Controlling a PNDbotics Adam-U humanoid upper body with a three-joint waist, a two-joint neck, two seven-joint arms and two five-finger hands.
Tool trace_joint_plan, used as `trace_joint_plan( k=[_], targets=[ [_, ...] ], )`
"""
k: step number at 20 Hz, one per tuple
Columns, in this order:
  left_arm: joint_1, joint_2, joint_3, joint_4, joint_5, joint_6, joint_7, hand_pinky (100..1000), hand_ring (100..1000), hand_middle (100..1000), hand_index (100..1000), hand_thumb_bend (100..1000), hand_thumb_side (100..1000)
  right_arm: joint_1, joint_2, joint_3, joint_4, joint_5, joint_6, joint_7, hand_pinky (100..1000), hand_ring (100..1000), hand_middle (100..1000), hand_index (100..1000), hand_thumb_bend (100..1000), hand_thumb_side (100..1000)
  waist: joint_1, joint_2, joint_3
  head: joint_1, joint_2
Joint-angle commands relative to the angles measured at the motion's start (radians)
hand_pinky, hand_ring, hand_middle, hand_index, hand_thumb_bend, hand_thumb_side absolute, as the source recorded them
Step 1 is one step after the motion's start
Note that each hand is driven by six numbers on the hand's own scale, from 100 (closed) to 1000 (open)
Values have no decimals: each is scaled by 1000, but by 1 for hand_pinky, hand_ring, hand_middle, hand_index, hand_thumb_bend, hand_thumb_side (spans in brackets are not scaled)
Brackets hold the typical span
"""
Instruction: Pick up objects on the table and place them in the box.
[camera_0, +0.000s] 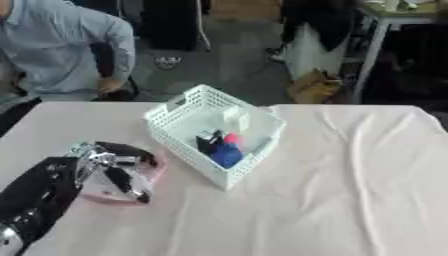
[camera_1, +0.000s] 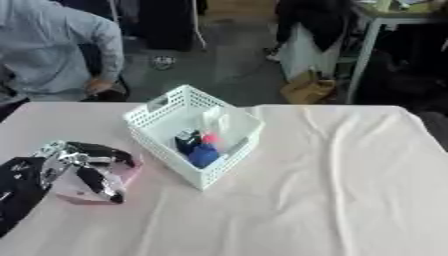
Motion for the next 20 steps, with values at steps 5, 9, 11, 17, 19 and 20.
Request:
trace_joint_plan(
  k=[5, 9, 11, 17, 19, 20],
  targets=[
    [39, -13, 39, 119, -122, -33, 25, 752, 830, 998, 1000, 759, 622, -22, -12, -6, -15, -18, 0, -14, 822, 869, 751, 778, 100, 1000, 4, -9, 2, -3, -5],
    [56, -8, 59, 152, -151, -34, 46, 661, 771, 980, 1000, 743, 605, -22, -14, -7, -15, -21, 1, -19, 822, 869, 750, 777, 100, 1000, 4, -10, 3, -3, -4],
    [61, -9, 69, 164, -154, -33, 59, 332, 624, 931, 1000, 653, 591, -22, -15, -8, -15, -23, 1, -20, 822, 868, 750, 775, 100, 1000, 4, -10, 3, -4, -4],
    [82, -12, 107, 204, -101, 14, 93, 100, 316, 648, 969, 457, 397, -25, -16, -8, -15, -33, 2, -24, 822, 868, 748, 773, 100, 1000, 4, -9, 5, -5, -3],
    [85, -11, 118, 210, -80, 27, 108, 100, 182, 513, 837, 404, 339, -25, -17, -9, -15, -37, 2, -25, 823, 868, 748, 773, 100, 1000, 3, -8, 6, -5, -2],
    [87, -10, 121, 211, -74, 33, 116, 100, 140, 470, 784, 383, 312, -25, -17, -9, -15, -40, 2, -25, 823, 868, 748, 773, 100, 1000, 3, -7, 7, -6, -1]
  ],
)
